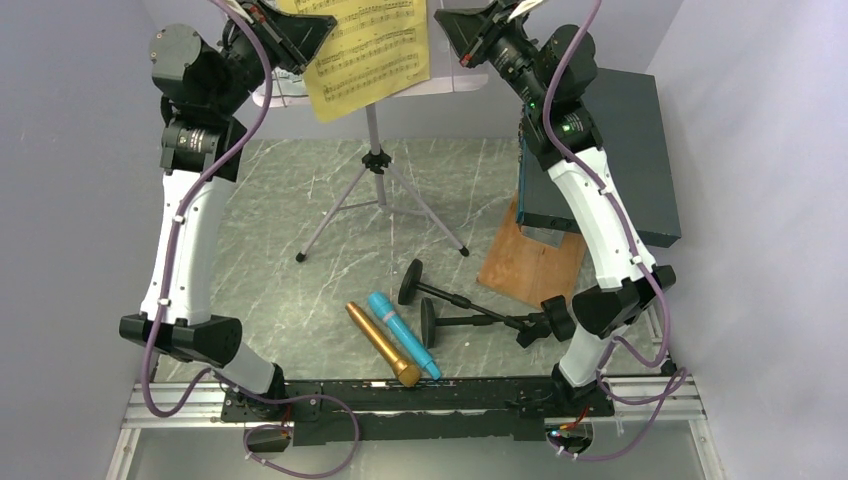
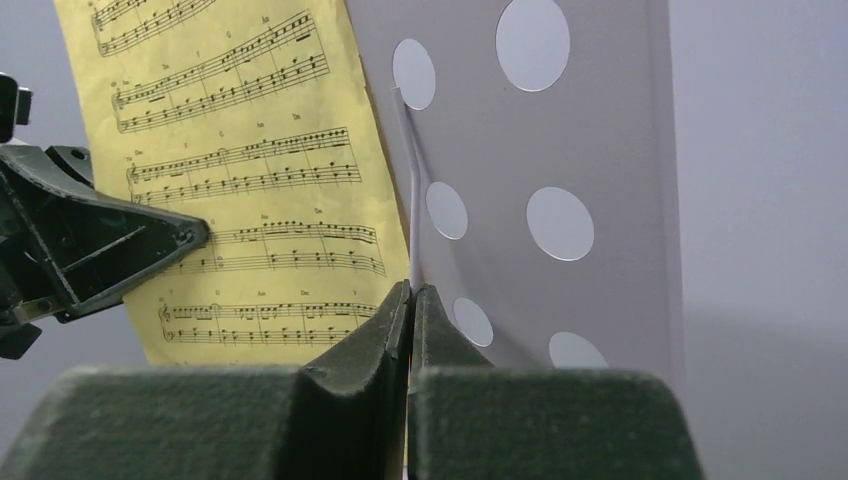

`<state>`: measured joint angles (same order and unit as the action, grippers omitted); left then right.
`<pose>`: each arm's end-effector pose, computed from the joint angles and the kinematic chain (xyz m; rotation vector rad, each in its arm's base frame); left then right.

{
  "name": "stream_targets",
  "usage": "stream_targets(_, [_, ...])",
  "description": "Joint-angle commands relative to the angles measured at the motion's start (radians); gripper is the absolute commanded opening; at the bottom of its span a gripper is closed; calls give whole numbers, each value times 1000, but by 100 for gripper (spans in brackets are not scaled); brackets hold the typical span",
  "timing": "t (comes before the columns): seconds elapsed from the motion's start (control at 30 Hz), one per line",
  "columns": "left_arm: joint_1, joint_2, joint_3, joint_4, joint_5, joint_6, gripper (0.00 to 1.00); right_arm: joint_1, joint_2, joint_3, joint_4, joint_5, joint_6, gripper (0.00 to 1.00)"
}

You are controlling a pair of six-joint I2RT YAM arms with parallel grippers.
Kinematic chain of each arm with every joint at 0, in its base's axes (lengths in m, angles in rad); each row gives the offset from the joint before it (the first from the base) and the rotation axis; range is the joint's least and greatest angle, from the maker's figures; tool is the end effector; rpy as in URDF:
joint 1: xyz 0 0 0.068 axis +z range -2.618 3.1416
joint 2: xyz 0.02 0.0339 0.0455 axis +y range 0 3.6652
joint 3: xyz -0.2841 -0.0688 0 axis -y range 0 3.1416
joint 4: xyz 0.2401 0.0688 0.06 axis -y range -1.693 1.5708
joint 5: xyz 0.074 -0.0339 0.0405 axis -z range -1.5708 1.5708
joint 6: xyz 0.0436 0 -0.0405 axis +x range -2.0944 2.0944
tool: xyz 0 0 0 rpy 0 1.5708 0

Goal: Set up the instrument practice props

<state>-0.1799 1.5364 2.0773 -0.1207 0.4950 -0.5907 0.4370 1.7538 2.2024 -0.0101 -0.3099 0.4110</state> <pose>0.2794 -0.0719 0.6183 0.2083 1.2419 -0.9548 0.3265 0.1672 0.6001 -0.3024 1.1649 0.9230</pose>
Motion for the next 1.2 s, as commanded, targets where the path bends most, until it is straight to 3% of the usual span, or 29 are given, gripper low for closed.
stream_targets(0.0, [3, 38, 70, 49, 62, -13, 0, -3, -49, -35, 98, -8, -18, 0])
stream_targets(0.53, [-6, 141, 153, 146, 111, -49, 0, -3, -206, -329, 387, -2, -23, 0])
stream_targets(1.17, [-92, 249, 251, 169, 139, -61, 0, -3, -186, -281, 351, -59, -57, 0])
